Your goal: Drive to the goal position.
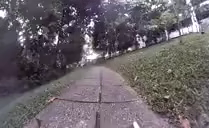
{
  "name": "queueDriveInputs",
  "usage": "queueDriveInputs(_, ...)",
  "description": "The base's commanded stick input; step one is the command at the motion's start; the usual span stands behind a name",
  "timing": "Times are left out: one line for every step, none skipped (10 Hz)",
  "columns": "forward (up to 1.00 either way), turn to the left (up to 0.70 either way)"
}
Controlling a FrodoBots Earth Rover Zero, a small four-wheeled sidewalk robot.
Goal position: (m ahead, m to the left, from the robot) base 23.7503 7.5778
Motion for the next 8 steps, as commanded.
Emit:
queueDriveInputs(0.70,-0.13)
queueDriveInputs(0.70,-0.13)
queueDriveInputs(0.70,-0.09)
queueDriveInputs(0.70,0.01)
queueDriveInputs(0.70,0.01)
queueDriveInputs(0.70,0.01)
queueDriveInputs(0.70,0.01)
queueDriveInputs(0.70,-0.03)
